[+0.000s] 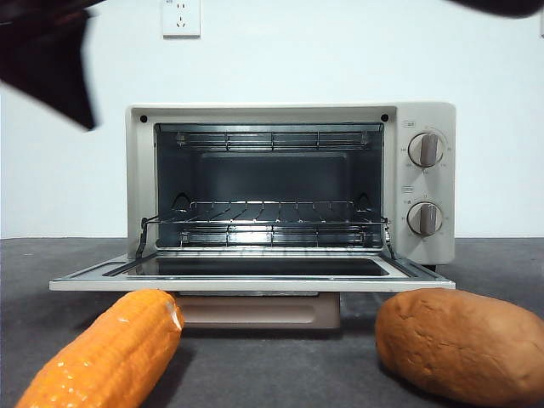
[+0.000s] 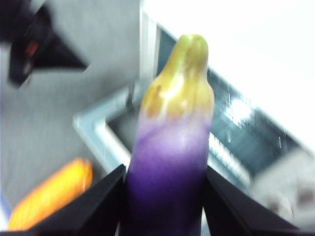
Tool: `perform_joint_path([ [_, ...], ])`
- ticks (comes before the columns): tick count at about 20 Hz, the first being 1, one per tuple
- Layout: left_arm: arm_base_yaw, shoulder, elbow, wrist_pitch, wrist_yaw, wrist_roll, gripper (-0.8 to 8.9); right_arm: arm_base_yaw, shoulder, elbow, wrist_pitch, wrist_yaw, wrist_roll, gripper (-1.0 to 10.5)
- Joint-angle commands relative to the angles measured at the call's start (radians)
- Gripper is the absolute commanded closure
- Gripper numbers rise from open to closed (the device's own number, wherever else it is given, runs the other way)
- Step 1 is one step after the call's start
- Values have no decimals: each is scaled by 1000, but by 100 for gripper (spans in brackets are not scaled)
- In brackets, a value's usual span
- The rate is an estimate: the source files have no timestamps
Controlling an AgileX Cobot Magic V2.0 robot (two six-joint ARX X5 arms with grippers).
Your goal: Take the eggplant from the table,put the eggplant in the oven
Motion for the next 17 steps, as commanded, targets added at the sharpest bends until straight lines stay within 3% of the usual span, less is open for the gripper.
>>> perform_joint_path([
  [1,60,-107,-100,66,-3,-51,808,11,67,16,62,5,-102,774],
  [6,181,-286,-268,143,14,-126,808,11,266,70,98,60,-238,774],
  [17,226,-299,-288,120,107,-129,808,12,599,245,91,241,-472,774],
])
